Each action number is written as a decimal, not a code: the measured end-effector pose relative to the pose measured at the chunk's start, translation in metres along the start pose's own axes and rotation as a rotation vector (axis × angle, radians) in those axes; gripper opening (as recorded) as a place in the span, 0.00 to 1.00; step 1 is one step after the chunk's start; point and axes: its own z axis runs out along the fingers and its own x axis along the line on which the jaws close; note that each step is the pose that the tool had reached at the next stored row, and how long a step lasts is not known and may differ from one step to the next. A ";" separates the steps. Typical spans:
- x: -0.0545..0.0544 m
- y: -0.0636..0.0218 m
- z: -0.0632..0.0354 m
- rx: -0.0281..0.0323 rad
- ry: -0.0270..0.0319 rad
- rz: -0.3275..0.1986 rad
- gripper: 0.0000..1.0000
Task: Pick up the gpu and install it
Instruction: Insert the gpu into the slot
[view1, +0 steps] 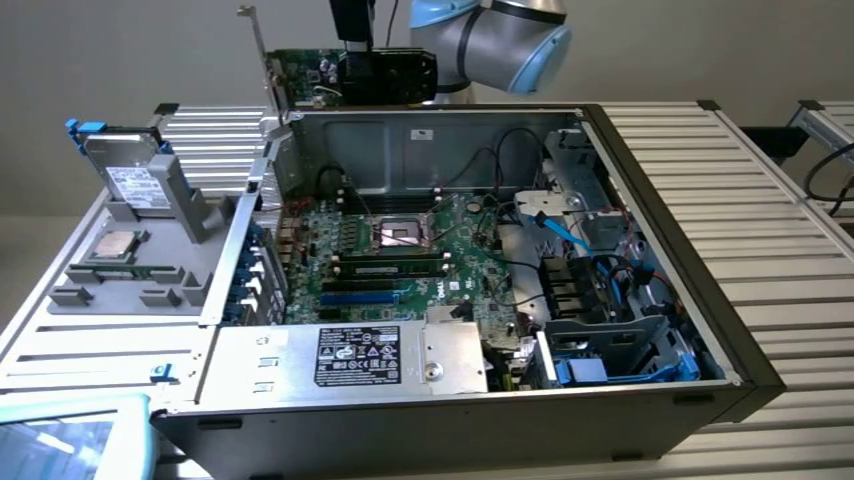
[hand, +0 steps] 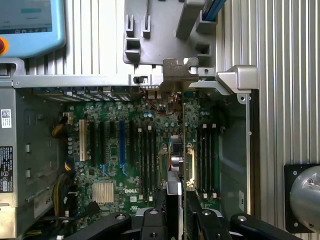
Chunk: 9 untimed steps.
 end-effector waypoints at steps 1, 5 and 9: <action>0.001 0.0000 0.0002 -0.0002 0.0002 0.000 0.27; 0.003 0.0001 0.0025 -0.0003 0.0007 0.000 0.27; 0.005 0.0000 0.0087 0.0000 0.0021 0.000 0.27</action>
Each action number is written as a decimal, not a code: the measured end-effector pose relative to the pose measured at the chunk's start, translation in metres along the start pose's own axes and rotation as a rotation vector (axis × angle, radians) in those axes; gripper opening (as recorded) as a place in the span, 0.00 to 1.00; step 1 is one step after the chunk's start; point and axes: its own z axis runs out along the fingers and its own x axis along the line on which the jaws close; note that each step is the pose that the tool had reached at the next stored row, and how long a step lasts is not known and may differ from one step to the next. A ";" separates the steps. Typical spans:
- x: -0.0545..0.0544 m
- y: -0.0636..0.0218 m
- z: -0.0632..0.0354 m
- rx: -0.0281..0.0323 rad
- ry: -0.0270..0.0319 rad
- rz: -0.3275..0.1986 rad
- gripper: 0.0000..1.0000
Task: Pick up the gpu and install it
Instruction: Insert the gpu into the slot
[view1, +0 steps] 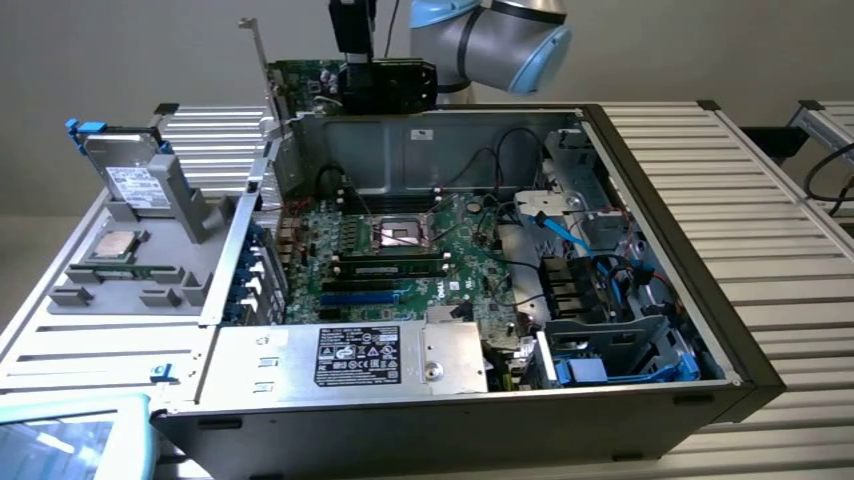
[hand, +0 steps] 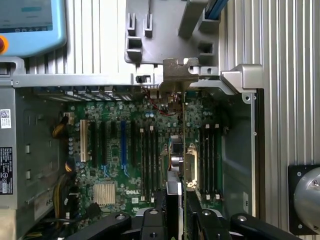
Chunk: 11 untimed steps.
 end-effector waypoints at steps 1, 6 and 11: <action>0.001 0.0000 0.0015 -0.0001 0.0005 0.000 0.27; 0.008 -0.0001 0.0073 -0.0007 0.0052 0.000 0.27; 0.021 0.0006 0.0154 -0.0007 0.0048 0.000 0.27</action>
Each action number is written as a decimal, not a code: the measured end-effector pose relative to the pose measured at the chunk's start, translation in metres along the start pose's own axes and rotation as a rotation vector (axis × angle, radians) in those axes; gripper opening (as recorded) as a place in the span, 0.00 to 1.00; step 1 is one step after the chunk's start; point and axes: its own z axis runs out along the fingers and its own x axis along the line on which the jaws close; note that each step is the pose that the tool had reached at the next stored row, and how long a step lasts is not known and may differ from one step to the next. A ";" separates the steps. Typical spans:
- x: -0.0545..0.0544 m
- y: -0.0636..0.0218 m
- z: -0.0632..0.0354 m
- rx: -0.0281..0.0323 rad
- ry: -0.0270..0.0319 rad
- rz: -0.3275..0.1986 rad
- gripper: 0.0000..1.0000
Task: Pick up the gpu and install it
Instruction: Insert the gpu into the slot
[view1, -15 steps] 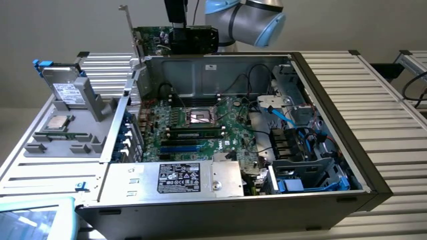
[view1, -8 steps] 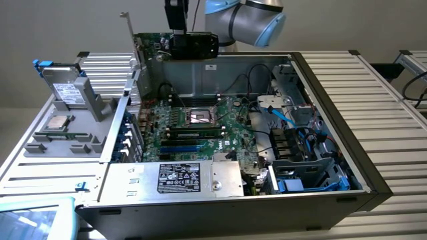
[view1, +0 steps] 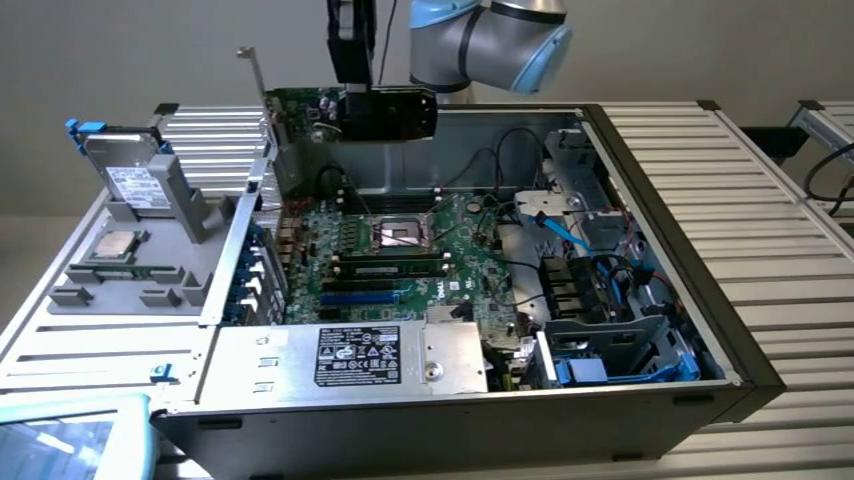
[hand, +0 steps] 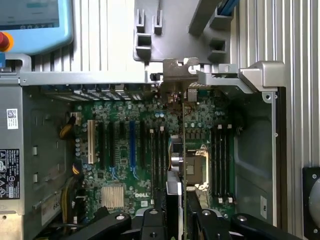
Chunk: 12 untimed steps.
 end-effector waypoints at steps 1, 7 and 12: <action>0.001 0.0000 0.0016 -0.0002 0.0003 0.000 0.27; 0.004 0.0002 0.0125 -0.0002 0.0002 0.000 0.27; 0.022 -0.0005 0.0208 -0.0002 -0.0002 0.000 0.27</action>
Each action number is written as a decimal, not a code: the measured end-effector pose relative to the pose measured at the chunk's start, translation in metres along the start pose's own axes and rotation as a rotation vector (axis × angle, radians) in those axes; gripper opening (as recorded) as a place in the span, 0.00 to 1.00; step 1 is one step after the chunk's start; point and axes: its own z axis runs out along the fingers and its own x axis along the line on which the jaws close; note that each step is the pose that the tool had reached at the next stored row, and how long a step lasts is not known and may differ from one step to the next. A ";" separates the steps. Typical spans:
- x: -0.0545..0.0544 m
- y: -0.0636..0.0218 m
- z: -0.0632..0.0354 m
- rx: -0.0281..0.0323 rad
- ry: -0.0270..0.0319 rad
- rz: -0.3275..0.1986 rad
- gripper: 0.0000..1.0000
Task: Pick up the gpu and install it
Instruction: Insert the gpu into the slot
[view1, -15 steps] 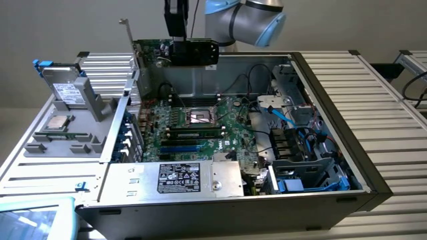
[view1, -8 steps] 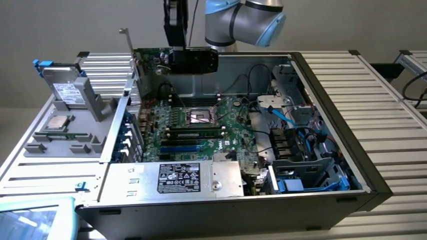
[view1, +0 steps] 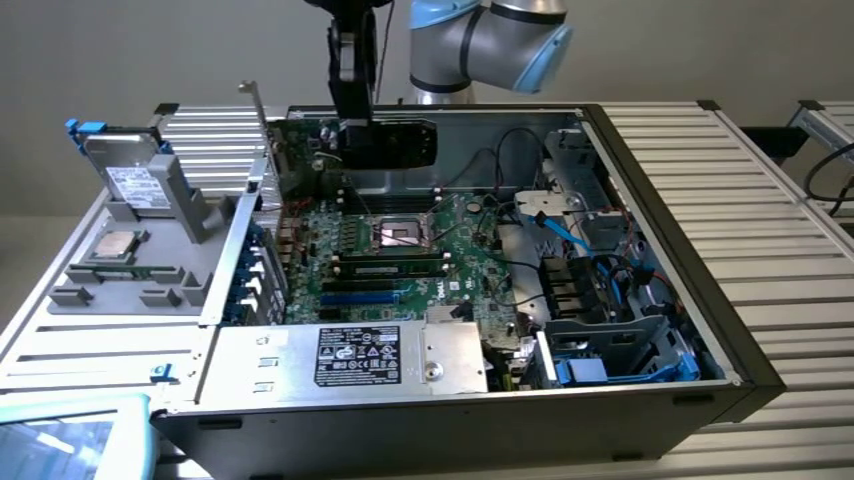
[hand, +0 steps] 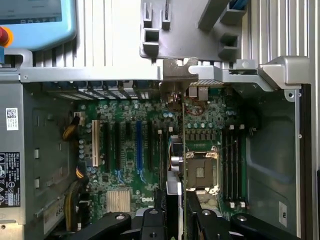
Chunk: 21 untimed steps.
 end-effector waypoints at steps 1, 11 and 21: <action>0.003 -0.0001 0.0017 0.0001 -0.0002 0.000 0.27; 0.027 -0.0010 0.0216 0.0004 -0.0001 0.008 0.27; 0.038 -0.0011 0.0394 0.0004 -0.0001 0.008 0.27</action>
